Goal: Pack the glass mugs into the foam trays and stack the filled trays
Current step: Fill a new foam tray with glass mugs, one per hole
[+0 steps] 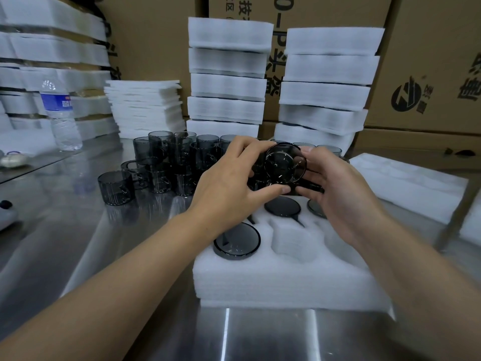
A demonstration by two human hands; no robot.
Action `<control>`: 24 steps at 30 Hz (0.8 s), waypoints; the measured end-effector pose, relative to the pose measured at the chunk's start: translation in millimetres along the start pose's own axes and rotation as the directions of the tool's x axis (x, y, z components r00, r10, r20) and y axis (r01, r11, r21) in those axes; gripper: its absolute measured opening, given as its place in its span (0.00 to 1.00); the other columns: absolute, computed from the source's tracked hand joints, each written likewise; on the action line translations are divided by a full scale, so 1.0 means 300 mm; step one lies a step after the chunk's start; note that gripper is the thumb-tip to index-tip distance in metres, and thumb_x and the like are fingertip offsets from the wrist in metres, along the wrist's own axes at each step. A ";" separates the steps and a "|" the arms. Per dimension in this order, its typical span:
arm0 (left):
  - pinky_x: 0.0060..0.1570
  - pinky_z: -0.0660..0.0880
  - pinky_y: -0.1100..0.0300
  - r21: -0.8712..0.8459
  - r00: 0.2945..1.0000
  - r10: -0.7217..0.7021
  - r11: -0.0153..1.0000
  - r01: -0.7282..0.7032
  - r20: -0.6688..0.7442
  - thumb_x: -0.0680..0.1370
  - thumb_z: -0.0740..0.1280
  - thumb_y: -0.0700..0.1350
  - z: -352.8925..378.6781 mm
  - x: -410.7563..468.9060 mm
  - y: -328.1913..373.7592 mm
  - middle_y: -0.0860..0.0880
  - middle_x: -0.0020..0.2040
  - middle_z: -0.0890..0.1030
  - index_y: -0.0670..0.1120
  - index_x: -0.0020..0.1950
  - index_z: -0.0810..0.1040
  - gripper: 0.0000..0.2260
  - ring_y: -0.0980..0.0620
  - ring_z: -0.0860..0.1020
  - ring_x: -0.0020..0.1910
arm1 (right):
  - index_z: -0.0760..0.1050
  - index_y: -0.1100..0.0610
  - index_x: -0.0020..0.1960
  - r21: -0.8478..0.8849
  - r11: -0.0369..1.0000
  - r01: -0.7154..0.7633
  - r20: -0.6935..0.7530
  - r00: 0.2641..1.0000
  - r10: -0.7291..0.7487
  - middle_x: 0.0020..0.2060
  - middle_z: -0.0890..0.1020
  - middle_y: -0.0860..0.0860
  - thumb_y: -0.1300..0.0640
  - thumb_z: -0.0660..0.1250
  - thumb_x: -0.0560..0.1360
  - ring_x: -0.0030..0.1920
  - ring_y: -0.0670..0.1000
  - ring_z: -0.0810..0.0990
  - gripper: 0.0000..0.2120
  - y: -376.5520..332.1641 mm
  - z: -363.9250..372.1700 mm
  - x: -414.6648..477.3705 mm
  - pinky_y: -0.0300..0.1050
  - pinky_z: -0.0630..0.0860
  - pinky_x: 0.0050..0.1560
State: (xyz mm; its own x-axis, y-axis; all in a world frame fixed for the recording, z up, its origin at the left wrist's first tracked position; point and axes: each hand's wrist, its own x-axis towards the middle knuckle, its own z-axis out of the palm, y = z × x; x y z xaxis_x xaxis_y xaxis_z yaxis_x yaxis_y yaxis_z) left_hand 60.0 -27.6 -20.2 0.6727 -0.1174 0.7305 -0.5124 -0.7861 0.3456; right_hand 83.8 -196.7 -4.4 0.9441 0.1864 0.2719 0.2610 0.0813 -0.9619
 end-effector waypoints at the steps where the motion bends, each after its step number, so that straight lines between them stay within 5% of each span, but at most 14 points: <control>1: 0.39 0.68 0.70 0.002 1.000 -0.001 1.000 0.001 0.001 0.68 0.65 0.67 0.001 0.000 -0.001 0.68 0.55 0.63 0.62 0.67 0.66 0.29 0.68 0.72 0.44 | 0.82 0.47 0.49 -0.002 1.000 0.005 0.001 1.000 -0.005 0.48 0.85 0.44 0.44 0.65 0.65 0.53 0.44 0.81 0.16 0.001 -0.001 0.000 0.40 0.73 0.45; 9: 0.41 0.70 0.67 -0.014 0.999 -0.042 0.999 0.043 0.033 0.71 0.65 0.64 0.009 -0.003 -0.009 0.65 0.53 0.69 0.61 0.69 0.63 0.28 0.63 0.75 0.43 | 0.80 0.51 0.55 0.005 1.000 0.026 0.029 0.999 -0.026 0.49 0.85 0.49 0.55 0.65 0.71 0.54 0.49 0.82 0.14 0.001 0.001 -0.004 0.43 0.74 0.47; 13: 0.37 0.70 0.67 -0.021 0.995 -0.081 0.996 0.082 0.060 0.74 0.63 0.63 0.014 -0.003 -0.021 0.62 0.44 0.76 0.61 0.74 0.57 0.30 0.65 0.75 0.41 | 0.79 0.51 0.53 -0.002 1.000 0.017 -0.003 1.000 -0.017 0.46 0.85 0.49 0.52 0.65 0.65 0.48 0.49 0.82 0.18 0.004 -0.003 -0.002 0.44 0.76 0.46; 18: 0.39 0.73 0.62 -0.196 0.987 -0.047 0.978 0.076 0.152 0.80 0.58 0.54 0.012 -0.001 -0.016 0.56 0.49 0.78 0.59 0.76 0.49 0.27 0.59 0.76 0.38 | 0.76 0.51 0.46 0.012 1.000 0.015 0.035 0.999 -0.015 0.36 0.83 0.44 0.55 0.68 0.69 0.45 0.49 0.83 0.06 0.001 -0.012 -0.001 0.46 0.75 0.44; 24: 0.39 0.66 0.72 -0.311 0.974 0.001 0.948 0.072 0.228 0.79 0.54 0.55 0.008 -0.003 -0.011 0.61 0.47 0.76 0.58 0.76 0.51 0.26 0.64 0.75 0.40 | 0.76 0.57 0.55 -0.026 1.000 -0.012 0.227 0.974 0.017 0.48 0.84 0.52 0.56 0.68 0.64 0.51 0.52 0.83 0.20 -0.046 -0.063 0.005 0.43 0.79 0.45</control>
State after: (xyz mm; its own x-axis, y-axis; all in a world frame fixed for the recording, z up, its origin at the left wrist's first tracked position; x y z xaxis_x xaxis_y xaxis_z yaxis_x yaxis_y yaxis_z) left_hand 62.4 -26.3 -23.3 0.7763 -0.2538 0.5770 -0.6031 -0.5651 0.5630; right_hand 85.6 -216.0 8.6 0.8779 0.4056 0.2544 0.2552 0.0533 -0.9654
